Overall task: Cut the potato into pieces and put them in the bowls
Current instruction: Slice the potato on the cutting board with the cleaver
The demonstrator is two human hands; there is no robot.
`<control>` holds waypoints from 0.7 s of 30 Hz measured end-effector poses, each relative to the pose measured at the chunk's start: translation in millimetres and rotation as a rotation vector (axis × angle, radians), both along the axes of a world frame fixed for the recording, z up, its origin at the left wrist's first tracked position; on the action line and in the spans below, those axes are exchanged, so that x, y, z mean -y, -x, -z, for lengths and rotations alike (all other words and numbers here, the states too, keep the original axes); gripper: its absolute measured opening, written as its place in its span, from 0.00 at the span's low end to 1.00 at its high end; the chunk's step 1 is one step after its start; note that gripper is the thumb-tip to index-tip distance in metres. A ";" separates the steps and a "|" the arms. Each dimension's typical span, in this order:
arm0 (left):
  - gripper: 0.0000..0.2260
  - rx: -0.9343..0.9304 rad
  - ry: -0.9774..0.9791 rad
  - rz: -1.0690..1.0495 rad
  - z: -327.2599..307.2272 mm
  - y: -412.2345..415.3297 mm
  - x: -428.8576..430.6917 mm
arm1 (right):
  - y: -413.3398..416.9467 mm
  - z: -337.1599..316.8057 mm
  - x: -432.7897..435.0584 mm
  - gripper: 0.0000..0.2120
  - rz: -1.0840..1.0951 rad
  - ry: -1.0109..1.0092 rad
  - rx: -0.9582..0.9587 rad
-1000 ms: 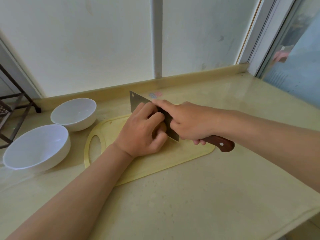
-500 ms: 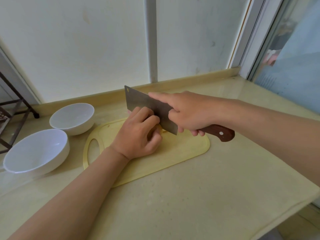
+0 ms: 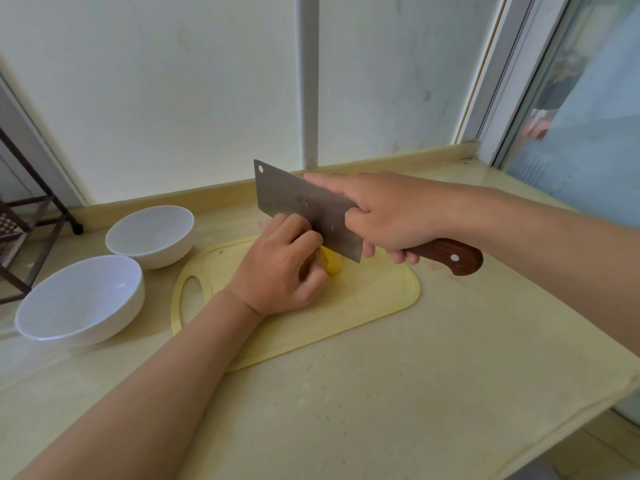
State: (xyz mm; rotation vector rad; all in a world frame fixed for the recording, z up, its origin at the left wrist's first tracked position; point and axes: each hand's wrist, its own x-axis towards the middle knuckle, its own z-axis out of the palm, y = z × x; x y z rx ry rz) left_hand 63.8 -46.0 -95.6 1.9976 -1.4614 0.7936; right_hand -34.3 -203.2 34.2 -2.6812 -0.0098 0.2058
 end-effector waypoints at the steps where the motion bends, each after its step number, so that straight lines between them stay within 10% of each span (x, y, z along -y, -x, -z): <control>1: 0.05 0.002 0.002 0.000 0.1 -0.2 0.2 | 0.6 -0.8 0.2 0.38 0.000 -0.005 0.002; 21: 0.04 0.047 0.044 0.008 2.4 -0.8 1.0 | 9.5 -2.0 -1.7 0.37 0.007 0.015 -0.012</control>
